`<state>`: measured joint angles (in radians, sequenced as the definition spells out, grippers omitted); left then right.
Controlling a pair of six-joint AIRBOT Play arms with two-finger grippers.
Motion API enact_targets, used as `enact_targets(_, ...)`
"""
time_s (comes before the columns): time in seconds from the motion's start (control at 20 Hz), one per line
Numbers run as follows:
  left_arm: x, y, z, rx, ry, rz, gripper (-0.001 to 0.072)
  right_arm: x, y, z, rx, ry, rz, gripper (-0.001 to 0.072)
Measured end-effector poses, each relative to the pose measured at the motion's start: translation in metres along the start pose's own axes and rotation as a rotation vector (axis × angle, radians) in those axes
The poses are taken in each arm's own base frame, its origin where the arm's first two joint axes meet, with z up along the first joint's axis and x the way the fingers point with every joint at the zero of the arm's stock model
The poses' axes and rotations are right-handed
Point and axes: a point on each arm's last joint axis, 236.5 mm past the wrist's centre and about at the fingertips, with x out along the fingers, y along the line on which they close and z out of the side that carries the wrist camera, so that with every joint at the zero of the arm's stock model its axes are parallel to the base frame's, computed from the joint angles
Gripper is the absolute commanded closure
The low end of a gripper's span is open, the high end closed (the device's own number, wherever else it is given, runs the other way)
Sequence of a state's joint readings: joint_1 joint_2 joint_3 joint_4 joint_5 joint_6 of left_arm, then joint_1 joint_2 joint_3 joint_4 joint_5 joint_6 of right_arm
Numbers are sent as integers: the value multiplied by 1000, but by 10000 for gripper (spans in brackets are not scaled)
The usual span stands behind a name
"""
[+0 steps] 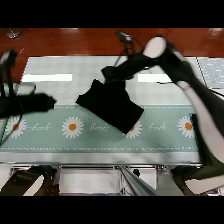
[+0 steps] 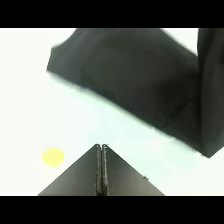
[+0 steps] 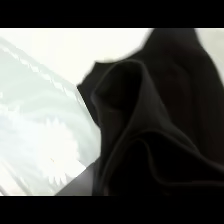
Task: Fold the shirts.
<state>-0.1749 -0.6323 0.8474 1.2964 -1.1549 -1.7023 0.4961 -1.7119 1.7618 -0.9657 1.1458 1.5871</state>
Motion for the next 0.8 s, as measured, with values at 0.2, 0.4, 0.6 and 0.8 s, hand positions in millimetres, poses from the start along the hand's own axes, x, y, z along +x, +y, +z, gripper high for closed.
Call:
enact_targets(0.2,17,11,-51,-106,13,-25,684,66,4,8,31,57,52,214)
enact_targets(0.4,37,18,-65,-169,-1,-39,684,87,2,-6,71,146,113,83)
enact_targets(0.6,42,26,-49,-206,-86,-39,684,7,-30,9,82,160,112,83)
enact_targets(0.8,42,39,-39,-246,-136,-15,684,-125,-92,3,77,71,-104,83)
